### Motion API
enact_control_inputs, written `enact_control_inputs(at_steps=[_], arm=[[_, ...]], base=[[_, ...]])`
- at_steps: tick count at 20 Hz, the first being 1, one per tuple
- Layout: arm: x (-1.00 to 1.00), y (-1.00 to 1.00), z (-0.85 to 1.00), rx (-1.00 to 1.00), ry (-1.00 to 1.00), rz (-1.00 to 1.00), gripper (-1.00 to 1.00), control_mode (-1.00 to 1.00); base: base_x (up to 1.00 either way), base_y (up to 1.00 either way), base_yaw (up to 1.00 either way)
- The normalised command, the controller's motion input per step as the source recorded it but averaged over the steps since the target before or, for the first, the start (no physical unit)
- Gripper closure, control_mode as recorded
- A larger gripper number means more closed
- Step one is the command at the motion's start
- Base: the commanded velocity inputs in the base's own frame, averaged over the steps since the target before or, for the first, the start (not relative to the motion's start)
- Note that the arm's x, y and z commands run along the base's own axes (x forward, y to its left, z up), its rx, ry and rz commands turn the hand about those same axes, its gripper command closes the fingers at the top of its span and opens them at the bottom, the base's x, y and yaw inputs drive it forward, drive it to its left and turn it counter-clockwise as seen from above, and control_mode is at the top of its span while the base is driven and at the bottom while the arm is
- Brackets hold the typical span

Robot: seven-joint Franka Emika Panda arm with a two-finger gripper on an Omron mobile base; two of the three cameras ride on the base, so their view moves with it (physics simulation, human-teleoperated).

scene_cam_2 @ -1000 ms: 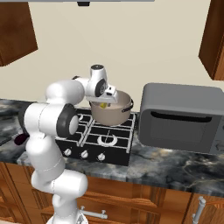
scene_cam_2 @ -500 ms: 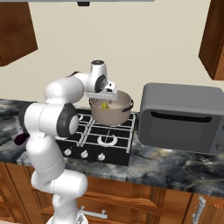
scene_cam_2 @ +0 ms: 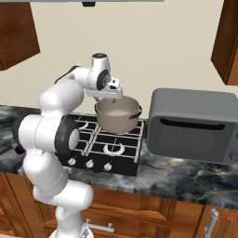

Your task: Put the lemon wedge and eggplant in the pot. Retrieve the spatula and lightly stir the vegetables in the pot.

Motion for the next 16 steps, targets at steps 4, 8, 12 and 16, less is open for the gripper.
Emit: enact_control_inputs(at_steps=[4, 8, 12, 16], arm=[[-0.89, 0.43, 0.03, 0.00, 0.00, 0.00, -1.00, -1.00], [-0.82, 0.45, 0.00, 0.00, 0.00, -0.01, -1.00, -1.00], [-0.61, 0.37, 0.02, 0.02, 0.04, -0.07, -1.00, -1.00], [-0.61, 0.53, 0.00, 0.01, 0.05, -0.04, -1.00, -1.00]], base=[[0.00, 0.00, 0.00], [0.00, 0.00, 0.00], [0.00, 0.00, 0.00], [0.00, 0.00, 0.00]])
